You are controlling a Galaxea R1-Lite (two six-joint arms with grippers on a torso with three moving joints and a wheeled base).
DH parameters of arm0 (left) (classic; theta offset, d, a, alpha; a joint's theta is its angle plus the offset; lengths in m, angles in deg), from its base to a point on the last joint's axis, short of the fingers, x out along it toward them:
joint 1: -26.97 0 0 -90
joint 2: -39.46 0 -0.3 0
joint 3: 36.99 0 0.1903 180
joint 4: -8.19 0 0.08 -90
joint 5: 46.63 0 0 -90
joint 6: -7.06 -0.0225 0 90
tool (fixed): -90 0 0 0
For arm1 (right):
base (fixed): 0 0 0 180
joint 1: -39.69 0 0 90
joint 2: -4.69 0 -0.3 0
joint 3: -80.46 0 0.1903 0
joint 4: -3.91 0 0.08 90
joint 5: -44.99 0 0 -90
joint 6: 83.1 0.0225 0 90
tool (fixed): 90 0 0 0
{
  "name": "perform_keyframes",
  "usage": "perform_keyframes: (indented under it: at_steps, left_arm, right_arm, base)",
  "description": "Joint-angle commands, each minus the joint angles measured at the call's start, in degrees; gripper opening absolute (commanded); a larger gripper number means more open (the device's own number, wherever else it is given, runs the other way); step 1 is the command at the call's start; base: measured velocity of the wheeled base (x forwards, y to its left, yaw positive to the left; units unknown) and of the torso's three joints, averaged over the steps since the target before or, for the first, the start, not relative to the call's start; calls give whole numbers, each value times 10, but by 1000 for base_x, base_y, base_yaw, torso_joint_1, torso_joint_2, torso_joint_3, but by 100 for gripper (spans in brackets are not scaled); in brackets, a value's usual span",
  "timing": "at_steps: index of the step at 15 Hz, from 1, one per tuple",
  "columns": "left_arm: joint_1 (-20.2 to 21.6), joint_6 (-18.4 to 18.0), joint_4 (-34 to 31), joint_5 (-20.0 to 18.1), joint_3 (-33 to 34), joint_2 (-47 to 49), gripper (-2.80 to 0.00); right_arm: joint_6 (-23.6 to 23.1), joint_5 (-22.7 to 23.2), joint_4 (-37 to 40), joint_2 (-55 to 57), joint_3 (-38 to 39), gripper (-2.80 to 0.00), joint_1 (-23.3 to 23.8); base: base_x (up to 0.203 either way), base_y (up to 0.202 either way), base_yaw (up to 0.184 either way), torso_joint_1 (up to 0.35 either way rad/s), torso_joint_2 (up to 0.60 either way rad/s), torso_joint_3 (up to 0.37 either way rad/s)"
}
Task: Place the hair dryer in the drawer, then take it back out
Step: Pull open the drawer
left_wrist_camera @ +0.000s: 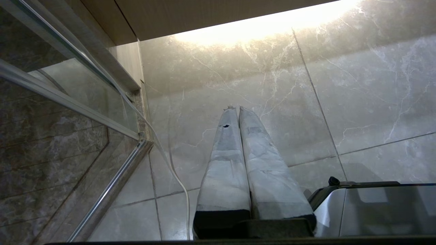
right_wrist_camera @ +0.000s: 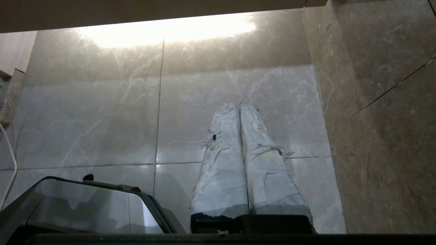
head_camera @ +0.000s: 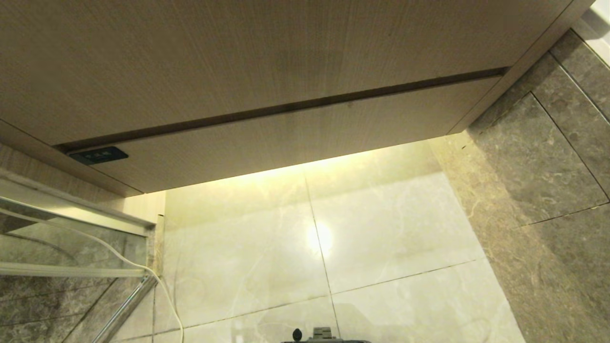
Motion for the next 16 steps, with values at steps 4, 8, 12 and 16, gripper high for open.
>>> perform_keyframes:
  at_steps: [4, 8, 12, 16]
  left_arm:
    - [0, 0, 0, -1, 1, 0, -280]
    - [0, 0, 0, 0, 1, 0, -280]
    - [0, 0, 0, -1, 0, 0, -280]
    - [0, 0, 0, -1, 1, 0, -280]
  right_arm:
    - [-2, 0, -1, -21, 23, -280, 0]
    - [-14, 1, -1, -21, 23, -280, 0]
    - [-12, 0, -3, -21, 23, -280, 0]
    - [-6, 1, 2, -21, 23, -280, 0]
  base:
    - [0, 0, 0, 0, 0, 0]
    - [0, 0, 0, 0, 0, 0]
    - [0, 0, 0, 0, 0, 0]
    - [2, -7, 145, -37, 136, 81]
